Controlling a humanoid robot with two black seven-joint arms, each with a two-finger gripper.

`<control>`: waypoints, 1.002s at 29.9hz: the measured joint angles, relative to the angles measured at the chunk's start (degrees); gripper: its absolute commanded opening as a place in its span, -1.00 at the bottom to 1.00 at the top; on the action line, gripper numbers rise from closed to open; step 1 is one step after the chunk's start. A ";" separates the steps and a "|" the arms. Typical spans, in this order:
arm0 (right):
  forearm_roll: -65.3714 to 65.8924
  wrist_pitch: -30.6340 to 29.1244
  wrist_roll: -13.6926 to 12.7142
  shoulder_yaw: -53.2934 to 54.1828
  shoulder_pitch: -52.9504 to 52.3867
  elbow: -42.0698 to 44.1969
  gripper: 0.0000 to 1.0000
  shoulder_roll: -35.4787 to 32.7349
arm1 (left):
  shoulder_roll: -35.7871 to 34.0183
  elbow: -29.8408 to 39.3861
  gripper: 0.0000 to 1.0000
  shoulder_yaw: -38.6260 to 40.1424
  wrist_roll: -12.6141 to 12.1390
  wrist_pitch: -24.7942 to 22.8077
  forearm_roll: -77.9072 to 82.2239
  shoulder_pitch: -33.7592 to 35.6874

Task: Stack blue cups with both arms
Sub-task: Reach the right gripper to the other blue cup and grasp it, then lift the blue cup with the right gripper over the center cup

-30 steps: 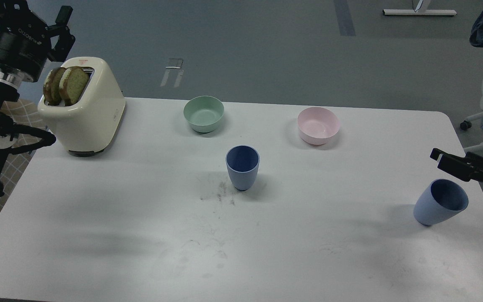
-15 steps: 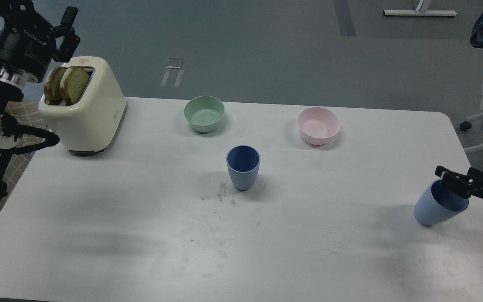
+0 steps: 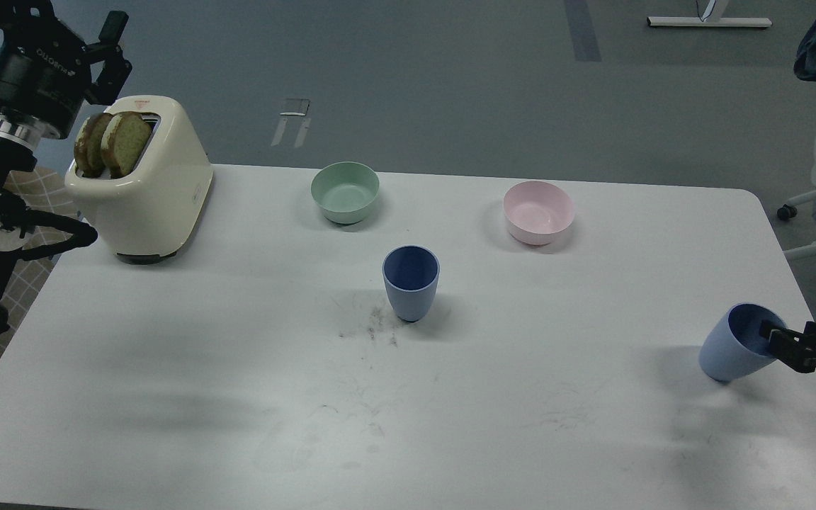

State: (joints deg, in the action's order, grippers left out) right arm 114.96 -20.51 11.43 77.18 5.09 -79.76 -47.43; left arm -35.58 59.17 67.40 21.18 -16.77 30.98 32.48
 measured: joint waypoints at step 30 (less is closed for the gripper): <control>-1.22 1.65 2.40 5.40 -2.63 -1.33 -1.00 2.58 | -0.44 0.12 0.95 -0.25 -0.08 0.08 0.06 0.04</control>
State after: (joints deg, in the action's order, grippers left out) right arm 113.73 -18.86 13.83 82.58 2.46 -81.09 -44.86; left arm -36.02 59.29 67.15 21.10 -16.69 31.04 32.52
